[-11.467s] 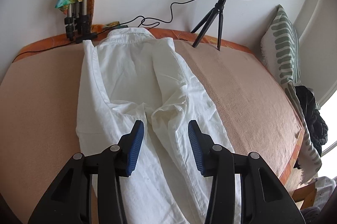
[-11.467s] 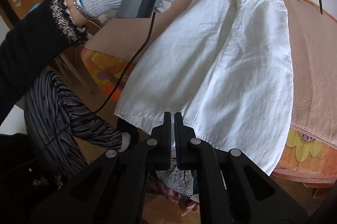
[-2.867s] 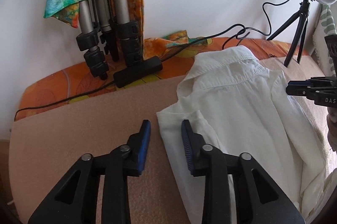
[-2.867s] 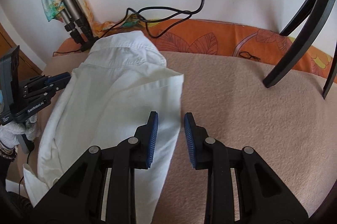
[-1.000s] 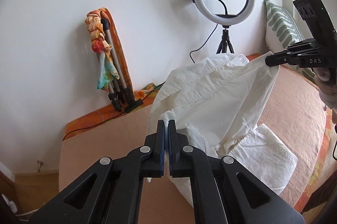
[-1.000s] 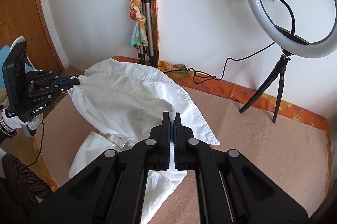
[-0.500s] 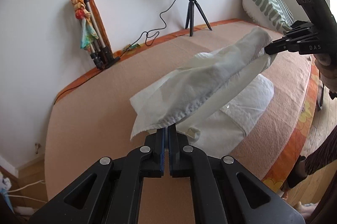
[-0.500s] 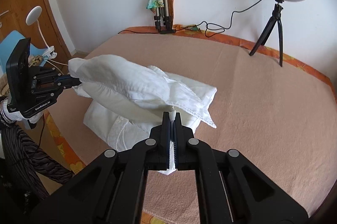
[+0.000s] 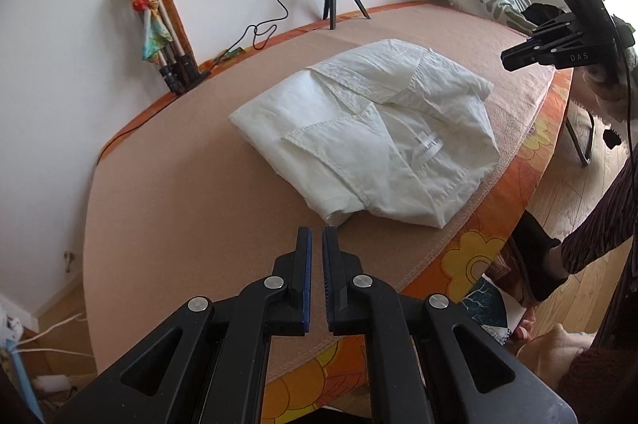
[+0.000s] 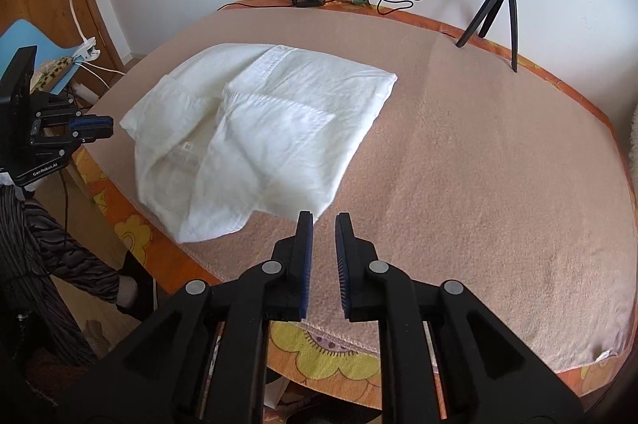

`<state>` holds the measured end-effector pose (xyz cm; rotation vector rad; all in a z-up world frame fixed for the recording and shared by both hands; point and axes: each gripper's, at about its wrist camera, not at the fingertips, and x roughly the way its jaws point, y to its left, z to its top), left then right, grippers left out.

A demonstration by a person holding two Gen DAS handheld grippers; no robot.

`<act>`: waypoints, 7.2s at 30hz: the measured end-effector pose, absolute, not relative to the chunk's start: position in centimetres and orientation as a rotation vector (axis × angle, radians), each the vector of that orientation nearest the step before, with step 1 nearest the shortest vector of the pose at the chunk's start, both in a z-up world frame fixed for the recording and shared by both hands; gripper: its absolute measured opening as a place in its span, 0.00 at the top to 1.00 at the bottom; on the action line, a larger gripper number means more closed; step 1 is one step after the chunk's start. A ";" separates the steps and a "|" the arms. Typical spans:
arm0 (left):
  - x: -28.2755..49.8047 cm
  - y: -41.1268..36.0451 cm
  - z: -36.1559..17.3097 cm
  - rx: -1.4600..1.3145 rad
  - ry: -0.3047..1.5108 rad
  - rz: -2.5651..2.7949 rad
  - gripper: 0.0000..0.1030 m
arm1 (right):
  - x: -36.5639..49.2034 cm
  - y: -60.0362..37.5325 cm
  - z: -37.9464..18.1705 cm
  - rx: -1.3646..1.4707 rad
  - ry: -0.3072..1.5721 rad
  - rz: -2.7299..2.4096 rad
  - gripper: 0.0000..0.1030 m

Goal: Fold small clothes

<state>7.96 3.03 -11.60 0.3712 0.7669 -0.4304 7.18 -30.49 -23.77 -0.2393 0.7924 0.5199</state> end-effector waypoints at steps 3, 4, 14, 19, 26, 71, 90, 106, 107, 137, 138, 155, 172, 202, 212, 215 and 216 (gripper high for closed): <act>8.3 3.7 -10.0 0.335 0.722 -0.405 0.94 | 6.4 -31.4 -22.3 -0.197 0.757 0.520 0.88; 8.7 3.6 -9.6 0.323 0.709 -0.400 0.94 | 6.3 -31.3 -21.9 -0.193 0.742 0.514 0.88; 15.9 1.8 -10.6 0.136 0.717 -0.403 0.93 | 11.4 -27.1 -21.9 -0.076 0.735 0.565 0.88; 17.1 -0.1 -16.3 0.278 0.866 -0.419 0.93 | 13.9 -27.2 -25.2 -0.036 0.793 0.557 0.88; 17.2 1.4 -16.0 0.255 0.909 -0.405 0.93 | 14.8 -28.7 -28.3 -0.075 0.903 0.515 0.88; 23.4 8.7 -16.0 -0.164 0.919 -0.219 0.67 | 24.7 -33.4 -24.0 0.116 0.851 0.367 0.56; 17.7 6.6 -15.1 -0.344 0.941 -0.215 0.57 | 21.7 -32.6 -27.1 0.244 0.965 0.480 0.21; 17.0 5.0 -15.5 -0.228 0.921 -0.238 0.57 | 23.1 -33.4 -28.0 0.299 0.964 0.488 0.21; 17.1 5.3 -15.8 -0.256 0.937 -0.246 0.57 | 23.2 -33.4 -28.2 0.307 0.969 0.495 0.21; 20.6 5.0 -19.7 -0.544 1.071 -0.441 0.82 | 22.9 -30.0 -30.1 0.479 1.024 0.803 0.48; 20.5 4.9 -19.7 -0.522 1.067 -0.435 0.84 | 22.9 -29.8 -30.1 0.468 1.024 0.791 0.51; 17.9 0.1 -14.2 -0.199 0.905 -0.431 0.93 | 20.1 -28.6 -24.7 0.224 0.904 0.657 0.84; 24.0 -17.1 -9.7 -0.087 0.805 -0.675 0.93 | 19.5 -43.6 -17.5 0.159 0.751 0.427 0.85; 35.0 -37.7 -14.6 0.064 0.771 -0.685 0.92 | 35.5 -60.3 -20.6 -0.010 0.785 0.066 0.85; 34.4 -37.1 -13.9 0.101 0.790 -0.670 0.53 | 35.4 -61.8 -20.2 -0.060 0.768 -0.148 0.47; 33.6 -36.9 -13.2 0.118 0.785 -0.679 0.49 | 34.4 -62.0 -19.5 -0.043 0.754 -0.158 0.47; 33.3 -36.8 -12.9 0.120 0.780 -0.677 0.46 | 34.1 -62.0 -19.4 -0.038 0.750 -0.159 0.47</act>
